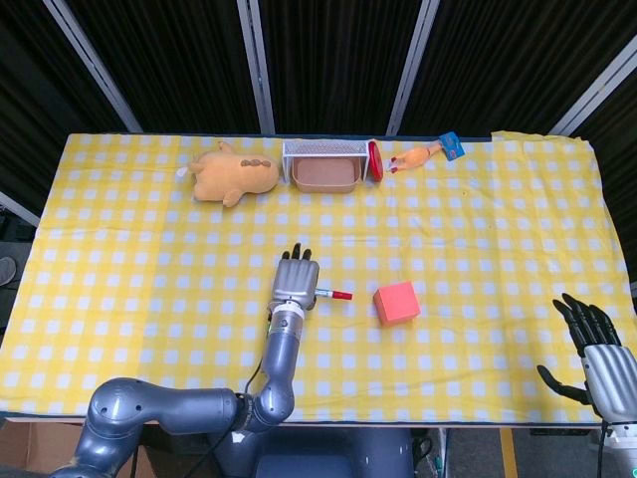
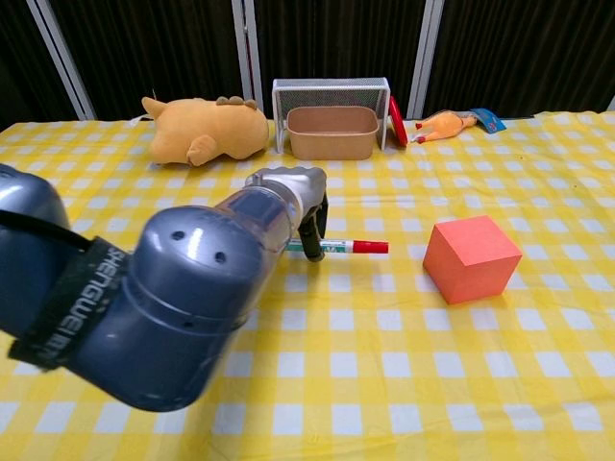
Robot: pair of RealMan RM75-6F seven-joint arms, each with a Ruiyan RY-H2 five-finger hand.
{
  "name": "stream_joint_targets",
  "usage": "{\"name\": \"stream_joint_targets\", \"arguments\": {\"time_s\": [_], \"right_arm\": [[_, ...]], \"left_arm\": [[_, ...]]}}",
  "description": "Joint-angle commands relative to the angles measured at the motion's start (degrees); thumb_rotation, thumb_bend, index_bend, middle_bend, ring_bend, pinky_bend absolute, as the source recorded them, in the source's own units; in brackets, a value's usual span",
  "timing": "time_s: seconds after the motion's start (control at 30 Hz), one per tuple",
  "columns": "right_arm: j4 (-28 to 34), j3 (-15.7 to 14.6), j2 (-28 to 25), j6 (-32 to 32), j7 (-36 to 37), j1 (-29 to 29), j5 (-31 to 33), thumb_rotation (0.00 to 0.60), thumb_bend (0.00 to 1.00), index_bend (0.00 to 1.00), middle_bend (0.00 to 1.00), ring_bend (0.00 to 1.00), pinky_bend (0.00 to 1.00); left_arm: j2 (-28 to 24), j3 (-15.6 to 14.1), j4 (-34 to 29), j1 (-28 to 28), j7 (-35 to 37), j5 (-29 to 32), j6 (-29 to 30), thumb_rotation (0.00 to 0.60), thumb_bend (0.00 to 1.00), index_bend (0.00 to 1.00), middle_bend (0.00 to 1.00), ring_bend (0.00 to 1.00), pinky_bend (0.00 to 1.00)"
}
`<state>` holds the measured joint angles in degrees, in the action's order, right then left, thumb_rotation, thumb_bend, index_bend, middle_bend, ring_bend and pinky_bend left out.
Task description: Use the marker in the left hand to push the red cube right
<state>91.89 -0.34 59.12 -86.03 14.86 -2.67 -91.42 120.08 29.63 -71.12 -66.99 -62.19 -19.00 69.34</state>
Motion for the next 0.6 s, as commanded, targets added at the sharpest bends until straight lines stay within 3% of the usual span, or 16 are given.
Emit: {"name": "stream_joint_targets", "arguments": {"time_s": [0.03,0.27,0.6], "right_arm": [[0.01,0.02,-0.01,0.06,-0.04,-0.02,0.04,0.6,0.32,0.0,0.0,0.0,0.0],[0.1,-0.01,0.24,0.07,-0.88,-0.04,-0.17,0.6,0.32,0.0,0.0,0.0,0.0],[0.43,-0.05,0.75,0.67,-2.61,-0.23,-0.06,0.6,0.32,0.0,0.0,0.0,0.0]], "left_arm": [[-6.91,-4.99,-8.46,6.0,1.32,-2.62,1.28,0.6,0.49,0.62,0.14,0.03,0.16],[-18.27,-11.65,-19.6,14.47,4.73,-5.78,3.12,0.6,0.49,0.62,0.14,0.03,0.16],[-28.78,-17.37,-26.06,21.88,10.68,-9.01,3.25,0.6,0.48,0.6,0.14,0.03,0.16]]}}
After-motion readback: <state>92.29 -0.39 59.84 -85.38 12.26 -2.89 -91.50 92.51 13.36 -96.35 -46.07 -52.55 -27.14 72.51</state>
